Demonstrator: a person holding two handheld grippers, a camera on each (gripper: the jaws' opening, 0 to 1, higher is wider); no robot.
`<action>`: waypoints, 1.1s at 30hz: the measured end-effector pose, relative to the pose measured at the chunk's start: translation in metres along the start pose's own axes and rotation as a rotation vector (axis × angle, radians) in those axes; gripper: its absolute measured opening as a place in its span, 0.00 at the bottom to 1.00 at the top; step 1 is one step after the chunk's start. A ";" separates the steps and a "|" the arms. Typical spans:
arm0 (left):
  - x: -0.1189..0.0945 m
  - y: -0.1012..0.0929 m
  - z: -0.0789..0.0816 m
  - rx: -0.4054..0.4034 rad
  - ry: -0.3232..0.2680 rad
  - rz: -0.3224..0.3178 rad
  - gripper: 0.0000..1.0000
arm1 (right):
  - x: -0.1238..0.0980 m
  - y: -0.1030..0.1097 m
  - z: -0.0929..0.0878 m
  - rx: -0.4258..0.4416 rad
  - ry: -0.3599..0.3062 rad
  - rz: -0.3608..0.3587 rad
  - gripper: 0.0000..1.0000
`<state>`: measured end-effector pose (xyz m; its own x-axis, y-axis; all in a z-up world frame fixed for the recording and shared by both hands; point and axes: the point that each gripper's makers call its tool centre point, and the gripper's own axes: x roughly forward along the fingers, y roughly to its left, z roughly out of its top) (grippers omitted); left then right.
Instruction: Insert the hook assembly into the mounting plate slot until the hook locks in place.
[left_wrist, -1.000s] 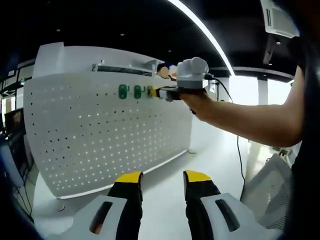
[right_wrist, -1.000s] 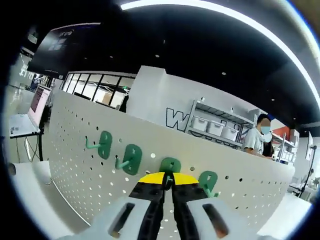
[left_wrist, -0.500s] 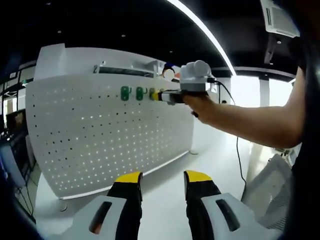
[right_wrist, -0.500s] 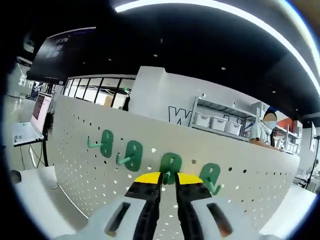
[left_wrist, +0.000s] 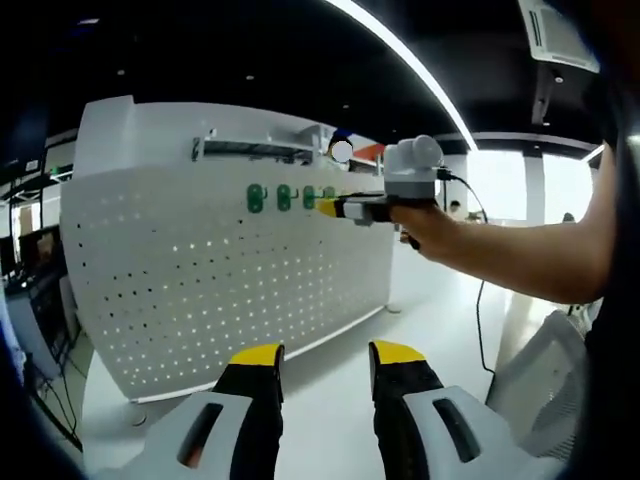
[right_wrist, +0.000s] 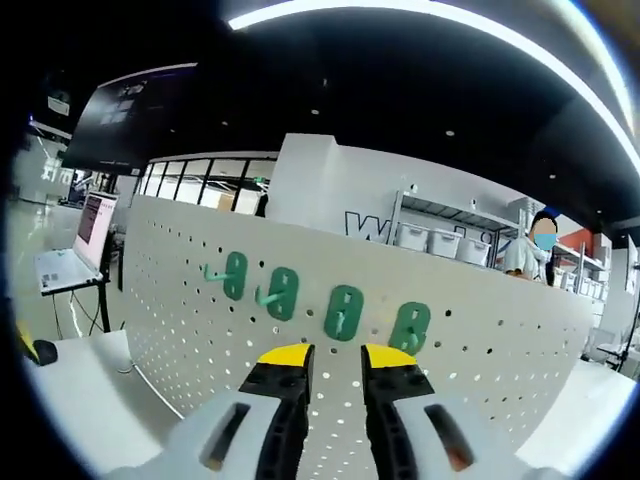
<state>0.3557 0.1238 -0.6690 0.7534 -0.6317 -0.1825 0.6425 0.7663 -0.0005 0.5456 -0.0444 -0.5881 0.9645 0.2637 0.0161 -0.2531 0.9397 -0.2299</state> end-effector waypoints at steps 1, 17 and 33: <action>-0.002 0.000 0.001 0.002 -0.002 0.005 0.35 | -0.003 -0.001 0.000 0.006 -0.001 0.002 0.21; -0.024 -0.013 0.014 0.010 -0.031 0.047 0.37 | -0.073 -0.013 0.019 0.048 -0.039 0.042 0.28; -0.030 -0.015 0.025 0.000 -0.068 0.095 0.40 | -0.159 -0.014 -0.007 0.076 0.004 0.157 0.35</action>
<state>0.3273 0.1285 -0.6393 0.8185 -0.5629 -0.1151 0.5679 0.8230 0.0135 0.3966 -0.1009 -0.5941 0.9128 0.4081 -0.0180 -0.4058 0.9007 -0.1553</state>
